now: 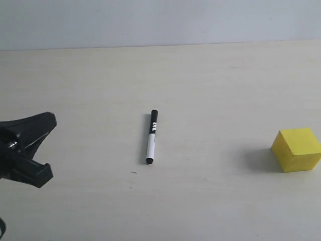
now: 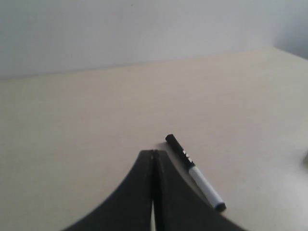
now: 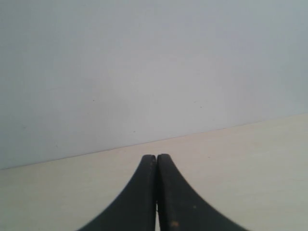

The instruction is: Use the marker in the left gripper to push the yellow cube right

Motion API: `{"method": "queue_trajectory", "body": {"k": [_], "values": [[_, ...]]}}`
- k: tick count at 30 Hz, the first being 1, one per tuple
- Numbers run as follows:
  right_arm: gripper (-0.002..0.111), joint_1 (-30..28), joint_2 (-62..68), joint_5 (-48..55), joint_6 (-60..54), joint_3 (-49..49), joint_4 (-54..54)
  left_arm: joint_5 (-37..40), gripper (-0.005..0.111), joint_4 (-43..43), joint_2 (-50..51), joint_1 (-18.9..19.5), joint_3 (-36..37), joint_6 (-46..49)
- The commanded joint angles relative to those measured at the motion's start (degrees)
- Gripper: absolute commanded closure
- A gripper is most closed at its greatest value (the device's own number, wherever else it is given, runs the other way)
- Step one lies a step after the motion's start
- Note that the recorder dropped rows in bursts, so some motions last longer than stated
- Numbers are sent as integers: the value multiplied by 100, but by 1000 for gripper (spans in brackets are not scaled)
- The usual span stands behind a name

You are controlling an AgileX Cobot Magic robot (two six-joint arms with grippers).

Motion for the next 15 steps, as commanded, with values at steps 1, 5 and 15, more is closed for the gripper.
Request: {"method": "queue_trajectory", "body": {"k": [1, 5, 15], "values": [[108, -37, -34, -4, -15, 24, -10, 1879, 107, -241, -1607, 434, 21, 34], [108, -37, -34, -4, -15, 24, -10, 3202, 107, -251, -2980, 1202, 33, -19], [108, -37, -34, -4, -15, 24, -10, 4323, 107, -199, -5654, 2628, 425, -104]]}}
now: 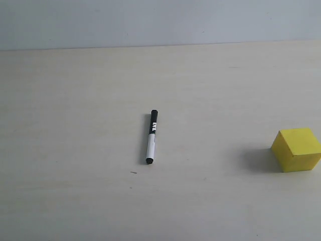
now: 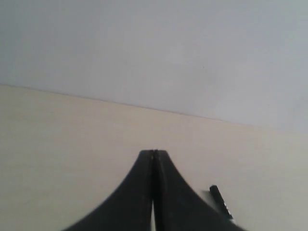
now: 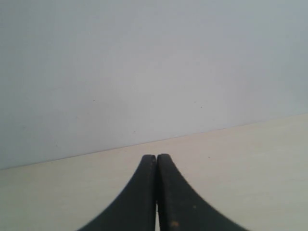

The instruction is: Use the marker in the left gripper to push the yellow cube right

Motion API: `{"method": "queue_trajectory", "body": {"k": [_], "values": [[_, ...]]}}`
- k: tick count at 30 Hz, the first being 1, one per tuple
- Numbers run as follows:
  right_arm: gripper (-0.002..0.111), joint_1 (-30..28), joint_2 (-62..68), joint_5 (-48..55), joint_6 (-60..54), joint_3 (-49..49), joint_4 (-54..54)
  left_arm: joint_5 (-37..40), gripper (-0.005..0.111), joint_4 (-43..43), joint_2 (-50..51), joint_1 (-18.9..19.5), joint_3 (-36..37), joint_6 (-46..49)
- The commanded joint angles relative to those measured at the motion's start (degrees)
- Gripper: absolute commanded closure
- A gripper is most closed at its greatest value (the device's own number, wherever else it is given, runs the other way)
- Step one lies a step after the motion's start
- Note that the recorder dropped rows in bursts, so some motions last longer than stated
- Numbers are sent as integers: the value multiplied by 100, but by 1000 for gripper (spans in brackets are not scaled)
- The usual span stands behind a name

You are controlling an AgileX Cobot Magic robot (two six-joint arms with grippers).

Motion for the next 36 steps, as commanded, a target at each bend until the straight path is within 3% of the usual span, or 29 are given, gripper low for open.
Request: {"method": "queue_trajectory", "body": {"k": [1, 4, 9, 23, 30, 36], "values": [[108, -37, -34, -4, -15, 24, -10, 751, 107, 40, -914, 465, 29, 165], [108, -37, -34, -4, -15, 24, -10, 1329, 107, 97, -1496, 817, 29, 564], [108, -37, -34, -15, -15, 24, -10, 1854, 107, 192, -1496, 1156, 29, 1530], [108, -37, -34, -15, -15, 24, -10, 1815, 107, 142, -1496, 1191, 29, 1834], [108, -37, -34, -15, -15, 24, -10, 1815, 107, 113, -1496, 1191, 29, 1183], [108, -37, -34, -15, -15, 24, -10, 1815, 107, 1360, -1496, 1191, 29, -645]]}}
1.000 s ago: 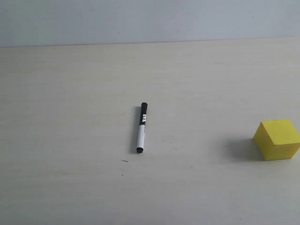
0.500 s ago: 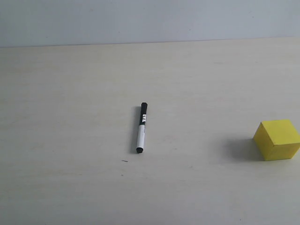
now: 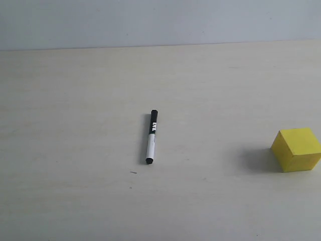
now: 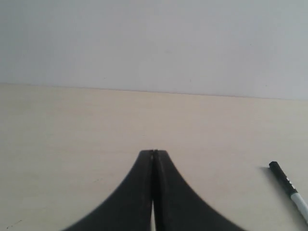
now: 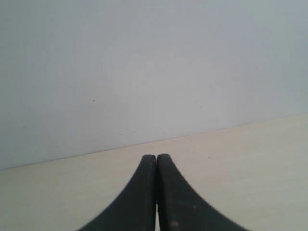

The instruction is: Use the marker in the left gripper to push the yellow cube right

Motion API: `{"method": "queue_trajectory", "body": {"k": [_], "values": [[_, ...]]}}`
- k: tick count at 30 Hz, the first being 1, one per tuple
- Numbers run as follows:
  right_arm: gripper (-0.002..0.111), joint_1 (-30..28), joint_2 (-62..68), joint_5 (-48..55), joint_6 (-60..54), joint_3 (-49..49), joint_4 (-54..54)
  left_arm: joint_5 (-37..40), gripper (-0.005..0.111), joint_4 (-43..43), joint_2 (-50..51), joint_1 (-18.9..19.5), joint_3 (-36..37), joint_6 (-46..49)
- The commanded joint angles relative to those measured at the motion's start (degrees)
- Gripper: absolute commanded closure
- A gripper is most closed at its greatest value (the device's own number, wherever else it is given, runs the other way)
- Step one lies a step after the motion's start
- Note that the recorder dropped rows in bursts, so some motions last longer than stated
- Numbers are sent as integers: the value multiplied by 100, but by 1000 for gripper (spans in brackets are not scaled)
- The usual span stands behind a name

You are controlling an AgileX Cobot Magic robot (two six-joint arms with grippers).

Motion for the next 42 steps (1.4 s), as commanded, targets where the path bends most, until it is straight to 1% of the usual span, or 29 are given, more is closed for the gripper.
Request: {"method": "queue_trajectory", "body": {"k": [1, 42], "values": [[108, -37, -34, -15, -15, 24, -10, 5, 107, 810, -39, 13, 2, -1219], [108, -37, -34, -15, -15, 24, -10, 21, 107, 810, -39, 13, 2, -1223]]}}
